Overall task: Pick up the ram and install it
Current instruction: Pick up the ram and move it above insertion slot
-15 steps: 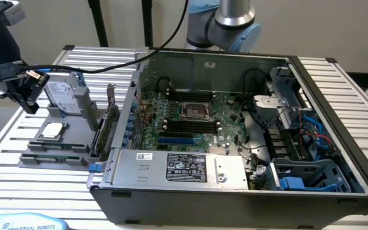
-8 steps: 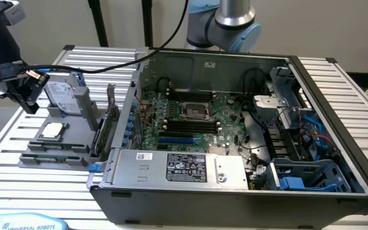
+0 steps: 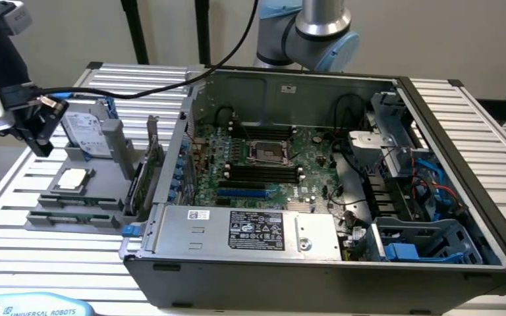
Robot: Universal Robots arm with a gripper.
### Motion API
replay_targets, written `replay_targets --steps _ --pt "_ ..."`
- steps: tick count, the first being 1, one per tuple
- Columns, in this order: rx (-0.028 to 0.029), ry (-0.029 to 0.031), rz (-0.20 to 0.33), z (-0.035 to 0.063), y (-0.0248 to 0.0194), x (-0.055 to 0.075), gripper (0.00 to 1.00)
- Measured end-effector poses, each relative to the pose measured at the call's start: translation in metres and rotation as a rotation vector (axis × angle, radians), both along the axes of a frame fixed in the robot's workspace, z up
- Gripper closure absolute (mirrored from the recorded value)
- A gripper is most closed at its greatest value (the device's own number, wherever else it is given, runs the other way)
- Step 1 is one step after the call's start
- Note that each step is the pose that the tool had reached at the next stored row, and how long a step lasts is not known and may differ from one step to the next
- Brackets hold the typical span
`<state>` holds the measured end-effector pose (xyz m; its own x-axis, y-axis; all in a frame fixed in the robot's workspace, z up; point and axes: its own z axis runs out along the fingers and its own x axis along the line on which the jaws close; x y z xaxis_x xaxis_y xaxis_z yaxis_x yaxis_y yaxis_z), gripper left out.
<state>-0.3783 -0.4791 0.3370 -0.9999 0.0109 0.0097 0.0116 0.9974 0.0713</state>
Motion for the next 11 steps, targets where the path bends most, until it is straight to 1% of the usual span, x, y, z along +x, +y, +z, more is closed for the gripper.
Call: replay_targets --steps 11 --pt "-0.0001 0.0001 0.201 -0.003 0.0 0.0 0.89"
